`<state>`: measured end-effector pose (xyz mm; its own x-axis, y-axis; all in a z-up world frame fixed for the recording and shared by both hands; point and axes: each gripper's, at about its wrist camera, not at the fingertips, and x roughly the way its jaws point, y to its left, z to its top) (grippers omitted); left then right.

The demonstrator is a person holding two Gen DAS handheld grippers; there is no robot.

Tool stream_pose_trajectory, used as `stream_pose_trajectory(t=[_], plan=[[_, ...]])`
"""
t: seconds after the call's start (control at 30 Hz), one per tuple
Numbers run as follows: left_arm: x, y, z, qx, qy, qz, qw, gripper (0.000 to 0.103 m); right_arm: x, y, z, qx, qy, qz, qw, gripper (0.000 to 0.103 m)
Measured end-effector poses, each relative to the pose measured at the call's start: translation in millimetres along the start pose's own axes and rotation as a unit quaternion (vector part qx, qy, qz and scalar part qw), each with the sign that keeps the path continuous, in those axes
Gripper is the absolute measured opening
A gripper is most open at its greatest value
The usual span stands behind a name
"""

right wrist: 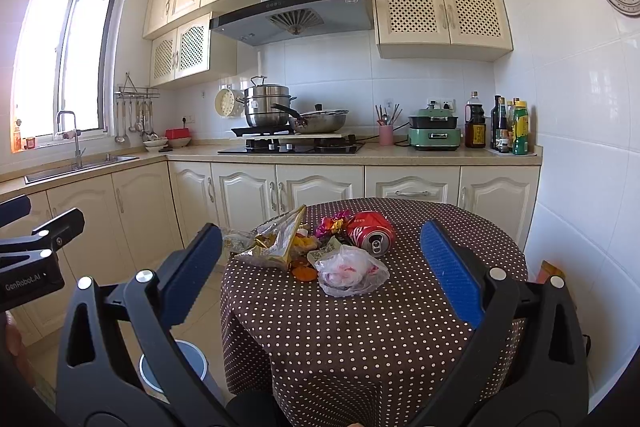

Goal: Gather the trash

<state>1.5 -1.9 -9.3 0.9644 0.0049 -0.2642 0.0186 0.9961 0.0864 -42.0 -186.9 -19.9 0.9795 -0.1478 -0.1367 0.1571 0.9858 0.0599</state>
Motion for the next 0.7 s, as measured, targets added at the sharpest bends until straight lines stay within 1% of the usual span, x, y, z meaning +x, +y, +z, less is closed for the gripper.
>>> stream_pose_trajectory(t=[0.37, 0.53, 0.7], plan=[[0.5, 1.8, 3.2, 0.000, 0.001, 0.000, 1.0000, 0.095, -0.1, -0.5, 0.5, 0.000, 0.001, 0.000, 1.000, 0.097], [4.6, -2.2, -6.6, 0.003, 0.004, 0.000, 1.0000, 0.095, 6.0, -0.2, -3.5, 0.000, 0.002, 0.000, 1.000, 0.097], [4.8, -1.8, -6.3, 0.003, 0.004, 0.000, 1.0000, 0.095, 5.9, 0.0, -2.4, 0.000, 0.002, 0.000, 1.000, 0.097]])
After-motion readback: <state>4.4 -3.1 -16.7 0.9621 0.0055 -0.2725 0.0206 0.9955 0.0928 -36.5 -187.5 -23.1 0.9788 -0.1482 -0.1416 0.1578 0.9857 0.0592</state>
